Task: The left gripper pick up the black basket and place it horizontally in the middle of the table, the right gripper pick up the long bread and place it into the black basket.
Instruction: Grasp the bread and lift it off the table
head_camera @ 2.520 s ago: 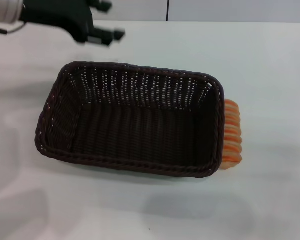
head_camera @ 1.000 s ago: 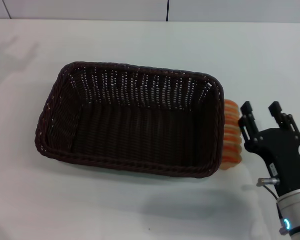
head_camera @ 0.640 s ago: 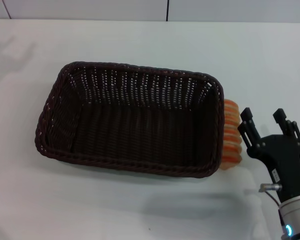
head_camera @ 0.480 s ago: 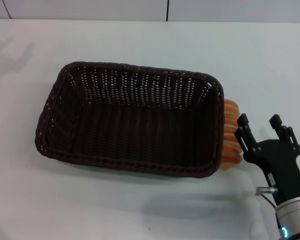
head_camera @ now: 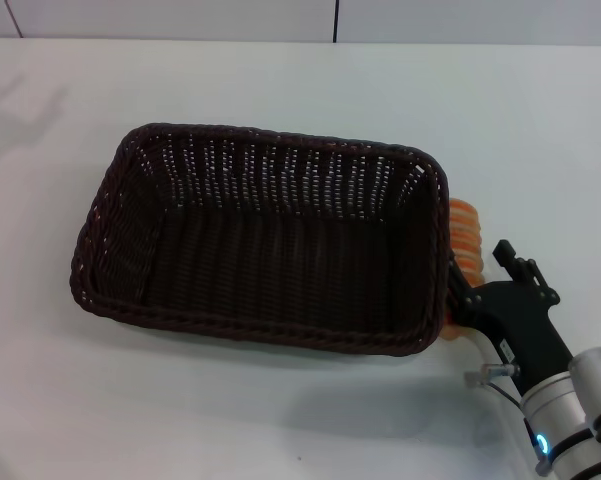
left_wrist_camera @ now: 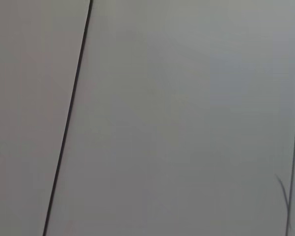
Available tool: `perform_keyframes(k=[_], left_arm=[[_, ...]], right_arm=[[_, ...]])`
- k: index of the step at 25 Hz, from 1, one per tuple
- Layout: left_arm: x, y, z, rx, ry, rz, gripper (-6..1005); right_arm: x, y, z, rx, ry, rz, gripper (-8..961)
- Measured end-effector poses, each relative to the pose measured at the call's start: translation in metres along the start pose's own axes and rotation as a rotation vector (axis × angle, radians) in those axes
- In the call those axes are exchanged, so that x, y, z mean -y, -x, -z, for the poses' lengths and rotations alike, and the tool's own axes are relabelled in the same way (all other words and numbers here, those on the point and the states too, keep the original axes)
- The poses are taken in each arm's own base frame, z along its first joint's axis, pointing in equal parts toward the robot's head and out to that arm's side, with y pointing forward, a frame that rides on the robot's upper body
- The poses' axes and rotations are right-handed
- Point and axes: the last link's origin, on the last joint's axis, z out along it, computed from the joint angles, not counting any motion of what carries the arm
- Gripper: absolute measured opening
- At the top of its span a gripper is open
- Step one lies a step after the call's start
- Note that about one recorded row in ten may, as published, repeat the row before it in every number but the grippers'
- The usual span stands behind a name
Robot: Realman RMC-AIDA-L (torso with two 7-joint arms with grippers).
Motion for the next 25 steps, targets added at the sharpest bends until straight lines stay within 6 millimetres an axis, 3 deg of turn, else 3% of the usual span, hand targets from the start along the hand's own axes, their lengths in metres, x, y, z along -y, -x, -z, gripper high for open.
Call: perform_keyframes(k=[22, 25], left_arm=[[-0.005, -0.005, 0.003, -0.032, 0.031, 0.008, 699], [-0.005, -0.005, 0.003, -0.036, 0.032, 0.008, 699]], right_arm=[[0.004, -0.002, -0.013, -0.039, 0.036, -0.074, 725], [0.007, 0.000, -0.011, -0.019, 0.024, -0.078, 634]])
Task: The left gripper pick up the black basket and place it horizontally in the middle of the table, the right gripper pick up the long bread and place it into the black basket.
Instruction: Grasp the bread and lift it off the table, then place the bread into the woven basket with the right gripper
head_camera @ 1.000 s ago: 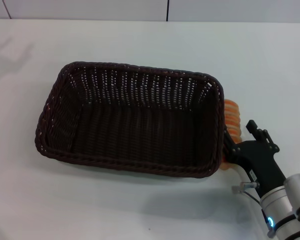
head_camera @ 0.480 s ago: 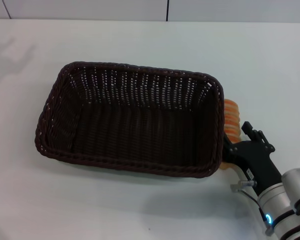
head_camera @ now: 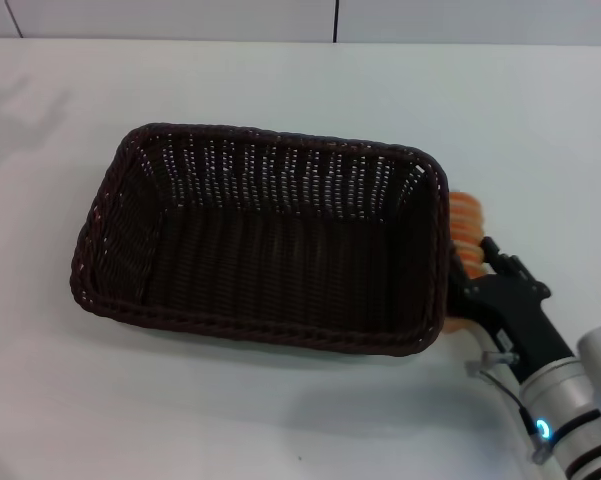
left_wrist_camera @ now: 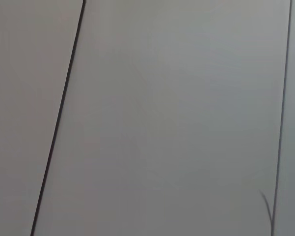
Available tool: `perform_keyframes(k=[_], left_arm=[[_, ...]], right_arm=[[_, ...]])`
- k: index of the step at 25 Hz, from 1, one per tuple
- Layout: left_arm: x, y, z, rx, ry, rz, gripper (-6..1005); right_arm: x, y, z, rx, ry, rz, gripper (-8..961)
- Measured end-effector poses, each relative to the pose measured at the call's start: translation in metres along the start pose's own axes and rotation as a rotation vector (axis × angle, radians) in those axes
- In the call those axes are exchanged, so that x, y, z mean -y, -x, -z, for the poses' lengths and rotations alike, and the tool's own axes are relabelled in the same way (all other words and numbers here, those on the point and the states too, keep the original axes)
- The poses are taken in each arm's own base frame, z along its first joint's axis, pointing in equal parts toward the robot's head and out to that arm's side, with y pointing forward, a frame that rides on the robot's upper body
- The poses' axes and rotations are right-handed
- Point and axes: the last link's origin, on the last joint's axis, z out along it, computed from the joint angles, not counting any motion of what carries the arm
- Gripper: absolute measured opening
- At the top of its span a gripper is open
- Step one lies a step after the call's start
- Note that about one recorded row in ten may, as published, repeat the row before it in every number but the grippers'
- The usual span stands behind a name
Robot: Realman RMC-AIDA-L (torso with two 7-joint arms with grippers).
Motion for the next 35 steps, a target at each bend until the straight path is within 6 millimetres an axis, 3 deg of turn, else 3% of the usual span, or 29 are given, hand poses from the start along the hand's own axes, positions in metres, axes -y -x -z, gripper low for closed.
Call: perform_keyframes(k=[8, 11, 12, 16, 17, 19, 22, 24, 27, 32, 35], left_arm=[[0.001, -0.003, 0.005, -0.019, -0.001, 0.005, 699], [0.001, -0.003, 0.005, -0.020, -0.002, 0.005, 699], [0.001, -0.004, 0.005, -0.020, -0.001, 0.004, 699], [0.001, -0.004, 0.005, -0.020, 0.001, 0.005, 699], [0.000, -0.004, 0.004, -0.019, 0.006, 0.011, 699], [0.000, -0.005, 0.003, -0.018, 0.010, 0.012, 699], [0.000, -0.005, 0.004, -0.019, 0.011, 0.012, 699], [0.000, -0.005, 0.005, -0.019, 0.011, 0.013, 699], [0.000, -0.005, 0.006, -0.018, 0.009, 0.017, 699], [0.001, -0.004, 0.008, -0.016, 0.003, 0.023, 699], [0.003, -0.005, 0.011, -0.021, -0.003, 0.025, 699]], right_arm=[[0.013, 0.033, 0.039, 0.319, -0.067, 0.003, 496], [0.001, 0.047, 0.060, 0.465, 0.018, 0.021, 468], [-0.011, 0.055, 0.072, 0.548, 0.098, 0.026, 458], [-0.032, 0.062, 0.077, 0.605, 0.234, 0.013, 420], [-0.044, 0.063, 0.073, 0.595, 0.308, 0.015, 410], [-0.049, 0.061, 0.069, 0.572, 0.336, 0.021, 398], [-0.061, 0.052, 0.041, 0.409, 0.387, 0.035, 379], [-0.061, 0.050, 0.033, 0.365, 0.395, 0.035, 367], [-0.065, 0.048, 0.017, 0.267, 0.447, 0.025, 414], [-0.065, 0.049, 0.013, 0.260, 0.452, 0.030, 493], [-0.062, 0.052, 0.015, 0.279, 0.438, 0.033, 614]])
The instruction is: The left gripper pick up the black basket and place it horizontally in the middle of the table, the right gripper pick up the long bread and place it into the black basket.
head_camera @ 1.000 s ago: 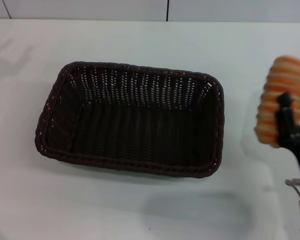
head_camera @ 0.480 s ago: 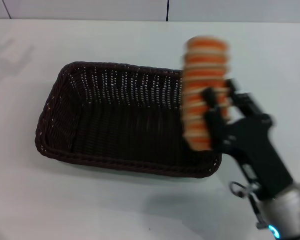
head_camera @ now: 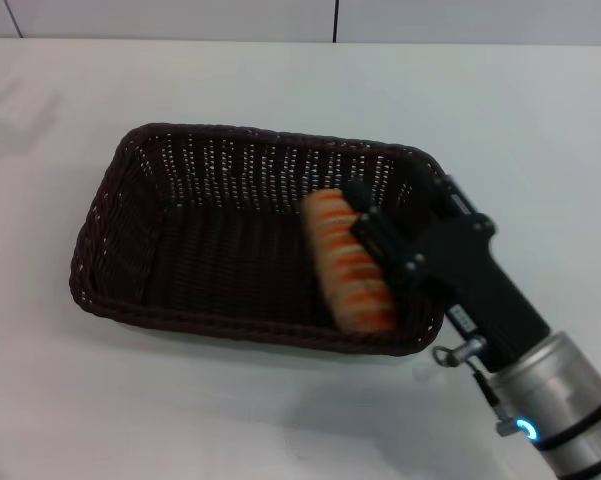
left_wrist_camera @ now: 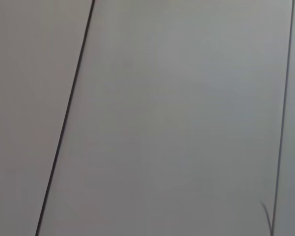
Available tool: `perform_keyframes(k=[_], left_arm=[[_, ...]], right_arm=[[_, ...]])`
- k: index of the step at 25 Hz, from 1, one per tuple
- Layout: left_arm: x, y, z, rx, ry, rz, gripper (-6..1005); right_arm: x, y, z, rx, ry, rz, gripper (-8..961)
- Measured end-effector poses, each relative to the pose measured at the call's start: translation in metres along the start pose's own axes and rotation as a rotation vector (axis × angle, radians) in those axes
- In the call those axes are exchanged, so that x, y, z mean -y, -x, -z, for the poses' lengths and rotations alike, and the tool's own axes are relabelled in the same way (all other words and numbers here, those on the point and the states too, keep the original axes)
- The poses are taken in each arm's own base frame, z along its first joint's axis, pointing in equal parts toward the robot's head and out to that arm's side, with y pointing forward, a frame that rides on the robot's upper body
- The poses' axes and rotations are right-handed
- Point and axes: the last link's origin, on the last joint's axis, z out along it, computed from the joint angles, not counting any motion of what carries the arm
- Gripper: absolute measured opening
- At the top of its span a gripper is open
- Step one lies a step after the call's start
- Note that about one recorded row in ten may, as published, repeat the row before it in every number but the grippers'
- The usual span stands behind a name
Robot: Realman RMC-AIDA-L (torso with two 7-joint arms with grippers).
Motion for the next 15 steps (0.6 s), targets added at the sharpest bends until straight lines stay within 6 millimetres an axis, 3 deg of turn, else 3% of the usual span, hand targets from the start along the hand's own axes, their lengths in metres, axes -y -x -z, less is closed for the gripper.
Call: perform_keyframes(k=[2, 3, 9, 10, 13, 15], left_arm=[[0.001, 0.001, 0.001, -0.002, -0.006, 0.000, 699], [0.001, 0.001, 0.001, -0.002, -0.006, 0.000, 699], [0.012, 0.008, 0.015, -0.027, -0.074, 0.028, 699], [0.012, 0.008, 0.015, -0.027, -0.074, 0.028, 699], [0.029, 0.038, 0.041, -0.059, -0.197, 0.092, 699], [0.029, 0.038, 0.041, -0.059, -0.197, 0.092, 699]], right_arm=[[0.010, 0.009, 0.018, 0.085, -0.079, 0.076, 694], [0.010, 0.009, 0.018, 0.085, -0.079, 0.076, 694], [0.046, 0.044, 0.086, 0.373, -0.522, 0.366, 694], [0.051, 0.048, 0.094, 0.395, -0.576, 0.384, 694], [0.069, 0.055, 0.109, 0.418, -0.719, 0.428, 694], [0.080, 0.056, 0.113, 0.411, -0.789, 0.452, 694]])
